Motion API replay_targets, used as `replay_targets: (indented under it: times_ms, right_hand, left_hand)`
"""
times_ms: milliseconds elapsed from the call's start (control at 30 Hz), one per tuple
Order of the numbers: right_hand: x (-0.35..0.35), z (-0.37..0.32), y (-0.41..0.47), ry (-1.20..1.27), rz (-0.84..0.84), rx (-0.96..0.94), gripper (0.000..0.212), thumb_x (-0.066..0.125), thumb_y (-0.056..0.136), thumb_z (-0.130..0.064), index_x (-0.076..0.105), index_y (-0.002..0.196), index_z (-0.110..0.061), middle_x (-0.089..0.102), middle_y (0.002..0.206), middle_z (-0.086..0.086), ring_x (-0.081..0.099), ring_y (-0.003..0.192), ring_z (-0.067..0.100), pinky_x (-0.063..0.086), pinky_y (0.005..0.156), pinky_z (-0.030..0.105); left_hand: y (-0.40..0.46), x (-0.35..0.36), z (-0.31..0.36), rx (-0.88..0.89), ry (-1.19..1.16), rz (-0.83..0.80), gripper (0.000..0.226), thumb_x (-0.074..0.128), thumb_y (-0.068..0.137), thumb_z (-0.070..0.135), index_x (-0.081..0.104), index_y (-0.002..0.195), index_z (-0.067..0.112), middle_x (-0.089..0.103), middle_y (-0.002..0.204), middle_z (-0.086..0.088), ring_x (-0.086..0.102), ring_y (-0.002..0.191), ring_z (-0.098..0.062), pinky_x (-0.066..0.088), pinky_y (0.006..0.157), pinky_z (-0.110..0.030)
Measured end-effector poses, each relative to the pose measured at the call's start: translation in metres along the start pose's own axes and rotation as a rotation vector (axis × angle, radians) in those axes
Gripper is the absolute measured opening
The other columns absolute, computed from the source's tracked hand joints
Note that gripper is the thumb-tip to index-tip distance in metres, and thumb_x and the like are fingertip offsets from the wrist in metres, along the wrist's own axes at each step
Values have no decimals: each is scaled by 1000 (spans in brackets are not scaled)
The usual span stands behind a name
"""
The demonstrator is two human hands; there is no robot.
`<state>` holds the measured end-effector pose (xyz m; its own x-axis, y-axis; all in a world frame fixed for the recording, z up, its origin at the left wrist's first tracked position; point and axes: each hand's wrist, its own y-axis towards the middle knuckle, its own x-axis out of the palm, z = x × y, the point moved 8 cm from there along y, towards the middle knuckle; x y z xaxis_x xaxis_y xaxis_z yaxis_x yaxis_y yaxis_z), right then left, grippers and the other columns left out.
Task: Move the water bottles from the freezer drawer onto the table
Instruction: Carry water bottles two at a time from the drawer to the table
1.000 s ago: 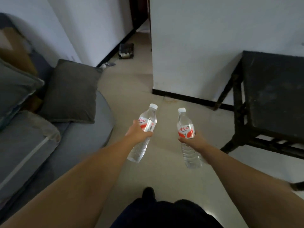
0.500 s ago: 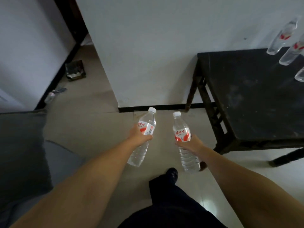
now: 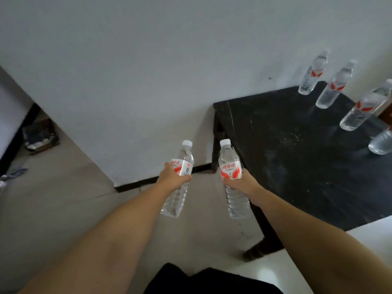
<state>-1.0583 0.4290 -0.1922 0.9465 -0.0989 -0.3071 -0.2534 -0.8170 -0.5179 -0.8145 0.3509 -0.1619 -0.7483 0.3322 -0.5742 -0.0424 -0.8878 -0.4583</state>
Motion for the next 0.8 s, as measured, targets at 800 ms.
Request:
replay_targets:
  times_ms: [800]
  right_hand:
    - [-160,-79,194,479,630,193,69,83,65,-41,48,120,-17,64,107,1,64,99,19,53,89,37]
  left_hand:
    - [296,107,323,428,336,-449,76,77,72,36,35,131,13,55,124,-7,57,108,-25,48,95,-39]
